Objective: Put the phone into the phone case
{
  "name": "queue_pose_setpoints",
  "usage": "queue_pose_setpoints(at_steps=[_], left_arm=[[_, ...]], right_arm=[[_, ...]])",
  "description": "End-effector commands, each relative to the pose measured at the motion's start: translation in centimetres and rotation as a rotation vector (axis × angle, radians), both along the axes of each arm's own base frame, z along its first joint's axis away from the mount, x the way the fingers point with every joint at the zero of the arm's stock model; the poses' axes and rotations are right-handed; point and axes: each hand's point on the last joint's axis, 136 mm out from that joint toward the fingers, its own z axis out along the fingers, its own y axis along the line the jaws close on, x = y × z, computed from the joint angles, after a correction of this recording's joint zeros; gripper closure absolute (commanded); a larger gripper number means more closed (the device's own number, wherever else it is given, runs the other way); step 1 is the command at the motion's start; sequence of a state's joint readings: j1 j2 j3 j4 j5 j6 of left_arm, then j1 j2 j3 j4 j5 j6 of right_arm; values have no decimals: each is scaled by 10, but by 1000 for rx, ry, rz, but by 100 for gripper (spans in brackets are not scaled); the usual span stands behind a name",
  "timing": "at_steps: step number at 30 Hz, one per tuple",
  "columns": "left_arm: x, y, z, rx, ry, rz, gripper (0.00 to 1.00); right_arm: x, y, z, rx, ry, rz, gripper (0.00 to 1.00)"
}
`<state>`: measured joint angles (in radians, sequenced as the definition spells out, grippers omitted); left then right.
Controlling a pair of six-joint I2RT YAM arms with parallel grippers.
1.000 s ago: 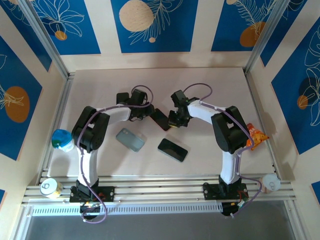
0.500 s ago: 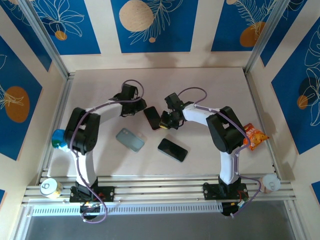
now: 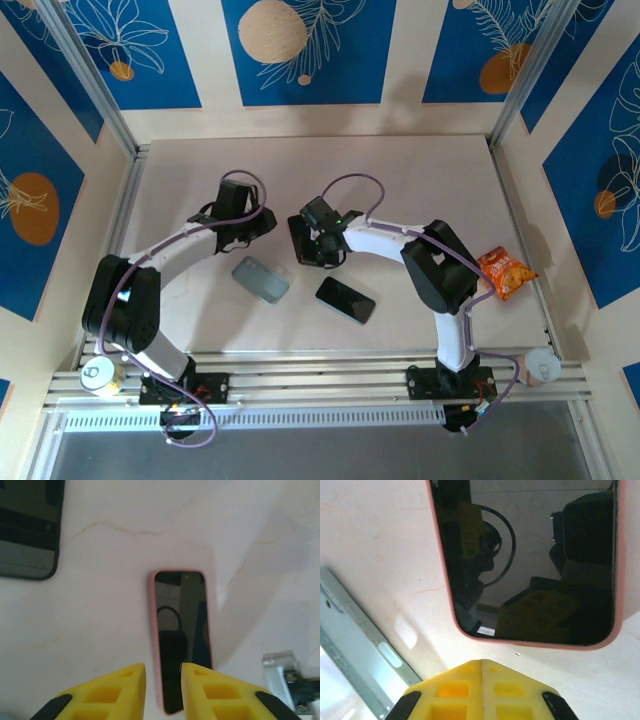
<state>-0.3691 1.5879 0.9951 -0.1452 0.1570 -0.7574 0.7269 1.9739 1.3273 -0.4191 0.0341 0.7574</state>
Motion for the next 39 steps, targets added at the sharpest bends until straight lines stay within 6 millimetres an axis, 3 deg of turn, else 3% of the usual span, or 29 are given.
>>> queue_pose_setpoints(at_steps=[1,10,18,26,39], left_arm=[[-8,5,0,0,15,5,75],[-8,4,-5,-11,27,6,75],[-4,12,3,-45,13,48,75],[-1,21,13,-109,12,73,75],[0,30,12,-103,22,86,75]], right_arm=[[7,-10,0,-19,-14,25,100],[20,-9,-16,7,37,22,100],[31,-5,-30,6,73,-7,100],[67,6,-39,25,101,-84,100],[123,11,-32,54,94,-78,100]])
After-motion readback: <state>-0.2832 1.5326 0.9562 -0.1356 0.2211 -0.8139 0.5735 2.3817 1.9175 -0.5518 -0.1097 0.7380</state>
